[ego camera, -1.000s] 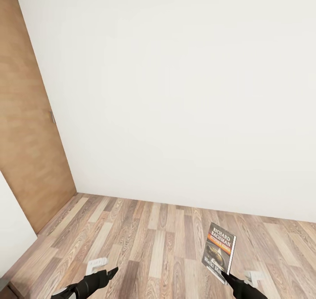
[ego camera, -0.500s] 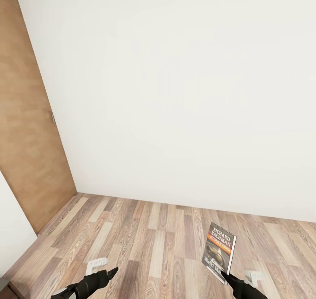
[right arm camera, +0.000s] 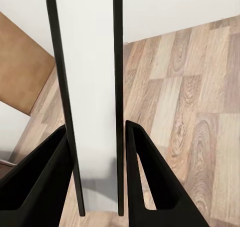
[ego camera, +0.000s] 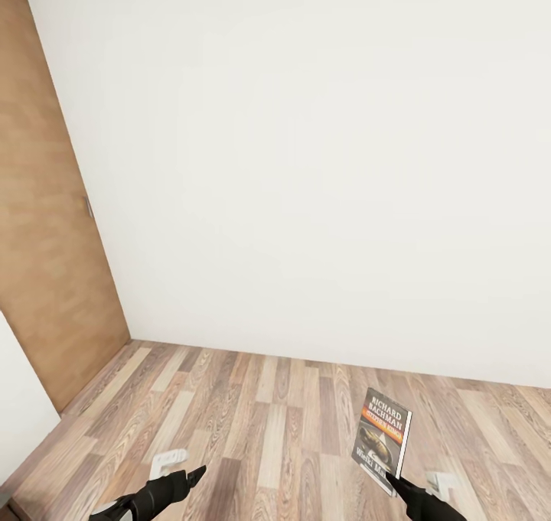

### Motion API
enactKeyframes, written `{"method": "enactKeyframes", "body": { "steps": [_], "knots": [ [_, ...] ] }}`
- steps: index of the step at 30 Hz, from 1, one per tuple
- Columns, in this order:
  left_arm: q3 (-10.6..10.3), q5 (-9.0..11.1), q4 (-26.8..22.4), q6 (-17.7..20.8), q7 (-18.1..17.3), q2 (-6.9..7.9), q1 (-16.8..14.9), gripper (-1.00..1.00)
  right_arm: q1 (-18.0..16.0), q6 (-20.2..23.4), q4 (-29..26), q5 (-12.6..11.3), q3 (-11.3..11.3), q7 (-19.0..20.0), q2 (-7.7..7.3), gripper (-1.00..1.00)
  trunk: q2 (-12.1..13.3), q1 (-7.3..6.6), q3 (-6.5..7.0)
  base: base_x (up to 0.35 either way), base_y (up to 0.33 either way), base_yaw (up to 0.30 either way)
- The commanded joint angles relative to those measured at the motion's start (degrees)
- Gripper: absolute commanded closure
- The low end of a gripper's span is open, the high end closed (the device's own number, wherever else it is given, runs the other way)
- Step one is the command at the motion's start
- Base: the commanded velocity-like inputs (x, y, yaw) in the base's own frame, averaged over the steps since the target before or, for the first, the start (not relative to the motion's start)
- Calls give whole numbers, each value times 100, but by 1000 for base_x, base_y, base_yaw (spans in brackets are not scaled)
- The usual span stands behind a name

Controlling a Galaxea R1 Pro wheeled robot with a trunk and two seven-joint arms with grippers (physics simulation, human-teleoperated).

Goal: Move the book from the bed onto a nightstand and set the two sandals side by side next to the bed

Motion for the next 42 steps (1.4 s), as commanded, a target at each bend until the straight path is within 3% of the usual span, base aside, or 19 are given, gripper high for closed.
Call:
{"method": "enactKeyframes", "body": {
  "steps": [1, 19, 42],
  "knots": [
    [8, 0, 8, -21, -19, 2, -5, -100, -13, -30, 23, -51, 47, 26, 1, 100, -7, 2, 0, 0, 0, -74],
    [8, 0, 8, -18, -19, 2, -5, -100, -14, -30, 23, -51, 47, 26, 1, 100, -7, 2, 136, 12, 0, -61],
    [8, 2, 8, -19, -13, 2, -5, -100, -13, -30, 23, -43, 48, 29, 1, 100, -7, 2, 139, 312, 0, -1]
  ]
}}
